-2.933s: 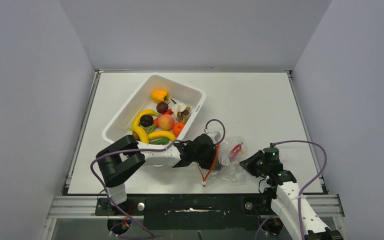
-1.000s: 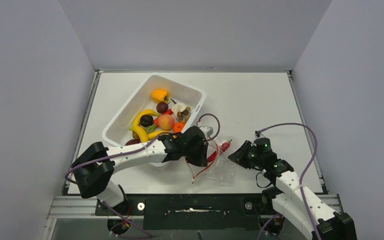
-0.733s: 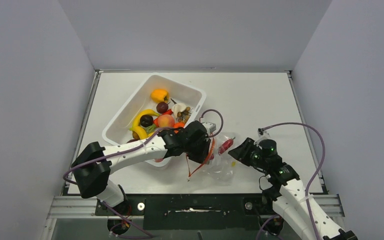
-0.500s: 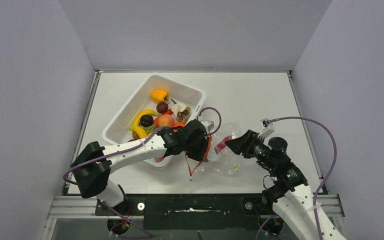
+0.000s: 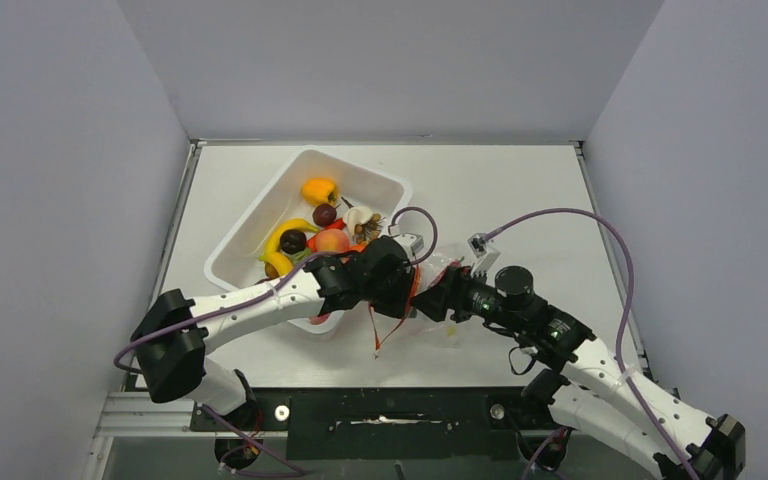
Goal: Open the zip-top bag and remove the fake food
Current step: Pick up the fake vegetable from the zipper food storage bag.
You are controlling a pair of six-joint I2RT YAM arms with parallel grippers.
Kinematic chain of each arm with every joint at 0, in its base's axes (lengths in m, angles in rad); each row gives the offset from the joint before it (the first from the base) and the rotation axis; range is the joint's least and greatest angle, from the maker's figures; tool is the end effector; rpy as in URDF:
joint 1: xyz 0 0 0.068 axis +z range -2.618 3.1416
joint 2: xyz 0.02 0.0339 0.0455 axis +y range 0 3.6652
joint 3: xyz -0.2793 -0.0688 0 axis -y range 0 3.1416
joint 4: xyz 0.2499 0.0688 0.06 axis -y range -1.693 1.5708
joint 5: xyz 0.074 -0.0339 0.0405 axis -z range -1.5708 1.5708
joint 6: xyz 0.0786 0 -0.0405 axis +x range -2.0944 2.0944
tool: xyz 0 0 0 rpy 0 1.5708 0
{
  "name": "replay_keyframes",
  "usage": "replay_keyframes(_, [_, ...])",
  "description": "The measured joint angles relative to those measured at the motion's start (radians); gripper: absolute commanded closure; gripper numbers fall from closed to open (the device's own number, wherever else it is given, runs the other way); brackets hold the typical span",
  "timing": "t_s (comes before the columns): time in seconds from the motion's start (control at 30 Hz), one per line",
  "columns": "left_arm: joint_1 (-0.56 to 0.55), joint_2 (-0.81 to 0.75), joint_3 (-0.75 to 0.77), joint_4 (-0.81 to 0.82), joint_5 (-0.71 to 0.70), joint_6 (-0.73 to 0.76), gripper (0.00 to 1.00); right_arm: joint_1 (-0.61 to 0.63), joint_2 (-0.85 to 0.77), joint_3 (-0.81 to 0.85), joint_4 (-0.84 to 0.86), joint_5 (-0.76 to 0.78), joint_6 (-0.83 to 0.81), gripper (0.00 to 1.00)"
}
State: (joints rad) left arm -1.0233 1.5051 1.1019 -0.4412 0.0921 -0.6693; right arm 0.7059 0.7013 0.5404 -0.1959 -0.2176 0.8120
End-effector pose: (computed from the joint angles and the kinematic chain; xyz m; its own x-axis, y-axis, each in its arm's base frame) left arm 0.1792 -0.3079 0.2355 -0.8524 0.2114 -0.4782 0.4503 0.7616 -0.4660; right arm 0.1444 0.1454 0.2602 -0.7543 0.2881 -0.5900 -0.3489 0.5854 0.7318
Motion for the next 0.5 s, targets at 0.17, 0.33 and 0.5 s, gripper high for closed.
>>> replay_keyframes(0.17, [0.005,-0.014,0.0,0.0,-0.006,0.0,1.0,0.058,0.04,0.002,0.023,0.071,0.001,0.34])
replay_keyframes(0.33, [0.013,-0.014,-0.009,0.0,-0.01,-0.002,1.0,0.107,0.082,0.027,0.016,0.156,-0.008,0.79])
replay_keyframes(0.5, [0.012,-0.014,-0.004,-0.018,0.006,0.012,1.0,0.12,0.116,0.042,-0.043,0.268,0.002,1.0])
